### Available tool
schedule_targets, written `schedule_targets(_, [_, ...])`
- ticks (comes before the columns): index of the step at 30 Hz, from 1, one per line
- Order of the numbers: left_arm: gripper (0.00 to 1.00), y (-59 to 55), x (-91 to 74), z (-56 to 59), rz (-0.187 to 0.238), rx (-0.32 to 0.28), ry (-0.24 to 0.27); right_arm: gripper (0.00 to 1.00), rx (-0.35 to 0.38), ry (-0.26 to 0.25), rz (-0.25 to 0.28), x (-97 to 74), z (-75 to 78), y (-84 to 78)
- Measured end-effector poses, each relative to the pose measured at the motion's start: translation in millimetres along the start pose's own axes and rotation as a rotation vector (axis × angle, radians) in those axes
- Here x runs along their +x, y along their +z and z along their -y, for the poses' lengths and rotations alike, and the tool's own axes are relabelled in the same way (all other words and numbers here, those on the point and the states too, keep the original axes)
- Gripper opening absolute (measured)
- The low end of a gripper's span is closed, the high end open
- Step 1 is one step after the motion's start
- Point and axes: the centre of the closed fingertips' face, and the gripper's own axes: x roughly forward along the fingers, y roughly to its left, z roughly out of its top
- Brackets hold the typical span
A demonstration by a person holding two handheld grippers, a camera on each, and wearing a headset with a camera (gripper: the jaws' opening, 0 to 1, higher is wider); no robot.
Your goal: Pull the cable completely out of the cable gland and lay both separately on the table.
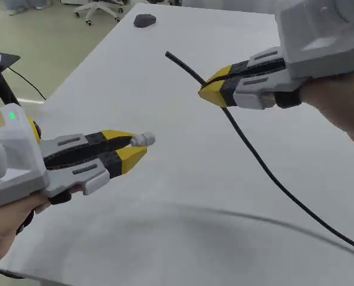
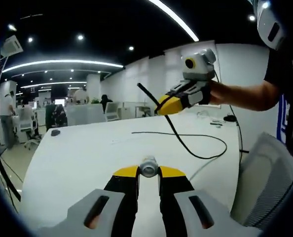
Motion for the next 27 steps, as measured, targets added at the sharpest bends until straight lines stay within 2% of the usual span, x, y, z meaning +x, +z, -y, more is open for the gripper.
schedule_targets(1, [0.14, -1.6, -1.4, -9.7, 0.012, -0.007, 0.034, 0.00, 0.022, 0.004, 0.022, 11.7, 0.7, 4.1])
schedule_targets(2, [0.14, -8.1, -1.8, -20.2, 0.000, 0.018, 0.063, 0.00, 0.067, 0.002, 0.044, 27.2, 3.3, 7.1])
schedule_targets(4, [0.14, -25.6, 0.9, -37.3, -0.053, 0.029, 0.114, 0.00, 0.136, -0.010, 0.070, 50.6, 11.4, 7.6])
schedule_targets(5, [0.14, -38.7, 3.8, -47.9, -0.089, 0.027, 0.142, 0.00, 0.190, -0.018, 0.071, 69.2, 17.8, 3.1])
schedule_targets(6, [0.14, -45.5, 5.3, -56.9, -0.102, 0.040, 0.178, 0.00, 0.220, -0.020, 0.055, 81.5, 20.0, -2.8])
schedule_targets(7, [0.14, -53.5, 6.7, -68.7, -0.104, 0.026, 0.234, 0.00, 0.253, -0.027, 0.017, 98.2, 23.2, -13.2])
schedule_targets(8, [0.14, -59.6, 7.5, -76.6, -0.107, 0.004, 0.271, 0.00, 0.225, -0.022, -0.027, 110.8, 24.0, -22.3])
schedule_targets(9, [0.14, -69.0, 8.1, -90.6, -0.115, -0.030, 0.343, 0.00, 0.180, -0.022, -0.105, 128.5, 25.9, -38.4])
schedule_targets(10, [0.14, -76.9, 8.1, -99.5, -0.142, -0.043, 0.386, 0.00, 0.169, -0.010, -0.164, 138.8, 24.4, -49.8])
schedule_targets(11, [0.14, -81.7, 11.3, -107.7, -0.143, -0.050, 0.414, 0.00, 0.170, 0.007, -0.202, 153.0, 22.6, -60.1])
schedule_targets(12, [0.14, -81.8, 13.0, -109.2, -0.136, -0.053, 0.415, 0.00, 0.180, 0.008, -0.213, 157.2, 22.6, -63.1])
schedule_targets(13, [0.14, -84.9, 18.7, -111.8, -0.136, -0.053, 0.399, 0.00, 0.182, 0.008, -0.256, 168.9, 24.1, -73.9])
schedule_targets(15, [0.14, -92.3, 24.9, -119.3, -0.167, -0.036, 0.407, 0.00, 0.198, -0.001, -0.289, 186.4, 30.5, -88.4])
schedule_targets(16, [0.14, -94.1, 27.4, -121.9, -0.173, -0.029, 0.407, 0.00, 0.194, -0.008, -0.295, 197.6, 40.0, -94.0])
schedule_targets(17, [0.14, -95.6, 30.7, -124.6, -0.174, -0.028, 0.404, 0.00, 0.238, -0.023, -0.302, 204.6, 45.9, -100.8])
schedule_targets(18, [0.14, -96.6, 32.5, -126.3, -0.174, -0.028, 0.404, 0.00, 0.272, -0.024, -0.305, 202.9, 41.1, -103.9])
schedule_targets(20, [0.14, -98.3, 34.7, -129.5, -0.167, -0.027, 0.413, 0.00, 0.300, -0.032, -0.319, 207.3, 42.7, -114.1])
schedule_targets(21, [0.14, -100.4, 36.6, -129.9, -0.158, -0.048, 0.412, 0.00, 0.292, -0.029, -0.322, 210.8, 44.0, -118.5])
schedule_targets(24, [0.14, -109.6, 39.6, -131.3, -0.180, -0.042, 0.417, 0.00, 0.314, -0.028, -0.333, 213.9, 43.2, -124.8])
schedule_targets(27, [0.14, -114.0, 40.4, -131.2, -0.175, -0.051, 0.422, 0.00, 0.314, -0.038, -0.328, 213.1, 41.6, -127.3])
